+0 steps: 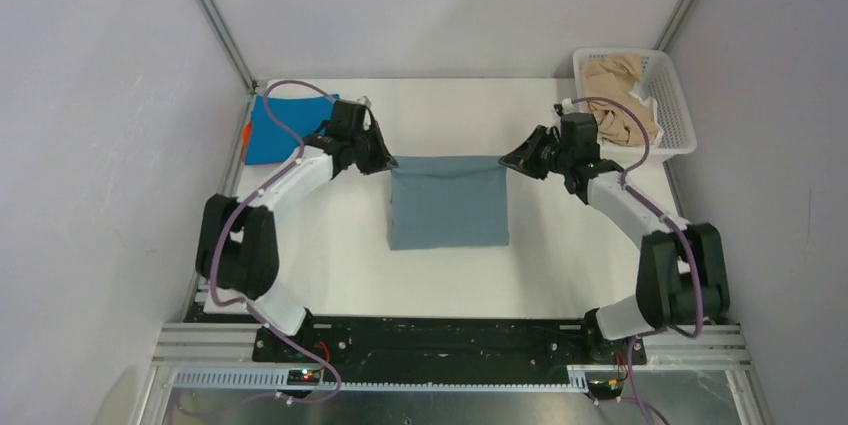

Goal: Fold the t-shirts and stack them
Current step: Fold the long partially folded tshirt into a neat square

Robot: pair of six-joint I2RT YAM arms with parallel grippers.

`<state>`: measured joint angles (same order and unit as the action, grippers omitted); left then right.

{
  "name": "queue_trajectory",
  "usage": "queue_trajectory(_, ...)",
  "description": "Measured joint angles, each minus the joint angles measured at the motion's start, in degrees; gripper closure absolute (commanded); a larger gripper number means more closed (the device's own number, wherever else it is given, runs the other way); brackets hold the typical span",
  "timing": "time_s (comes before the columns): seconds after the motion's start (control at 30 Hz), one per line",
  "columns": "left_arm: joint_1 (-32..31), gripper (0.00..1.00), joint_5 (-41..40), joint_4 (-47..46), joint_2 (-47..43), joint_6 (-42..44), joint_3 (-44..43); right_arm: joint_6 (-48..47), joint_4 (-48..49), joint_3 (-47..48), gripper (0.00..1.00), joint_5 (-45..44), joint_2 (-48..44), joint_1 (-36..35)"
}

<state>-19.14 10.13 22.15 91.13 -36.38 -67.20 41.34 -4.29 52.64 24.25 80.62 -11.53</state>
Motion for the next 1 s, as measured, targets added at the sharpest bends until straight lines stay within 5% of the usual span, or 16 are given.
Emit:
queue_trajectory(0.23,1.6,1.00,-0.1,-0.1,10.7,0.0,-6.6,-0.3,5.9,3.7,1.00,-1.1,12.0,0.6)
queue_trajectory(0.37,2.8,0.88,0.7,-0.3,16.4,0.0,-10.3,-0.3,7.8,5.8,0.97,-2.5,17.0,0.6)
queue_trajectory(0.43,3.2,0.80,1.0,-0.3,19.4,0.3,-12.0,-0.3,8.7,7.0,0.91,-2.8,19.4,0.7)
queue_trajectory(0.5,3.4,0.66,1.0,-0.4,21.9,0.4,-13.4,-0.4,9.7,8.6,0.72,-2.8,22.0,0.7)
queue_trajectory(0.67,4.3,0.06,0.6,0.2,24.8,0.7,-15.7,-0.3,10.5,11.4,0.17,-3.8,27.5,1.5)
queue_trajectory(0.7,4.5,0.02,0.6,0.4,24.8,0.9,-16.0,-0.5,10.1,11.9,0.05,-4.1,27.8,1.7)
queue_trajectory(1.0,3.2,0.00,0.6,0.9,17.2,0.5,-16.7,-3.5,2.3,13.2,0.01,-8.7,18.6,-0.8)
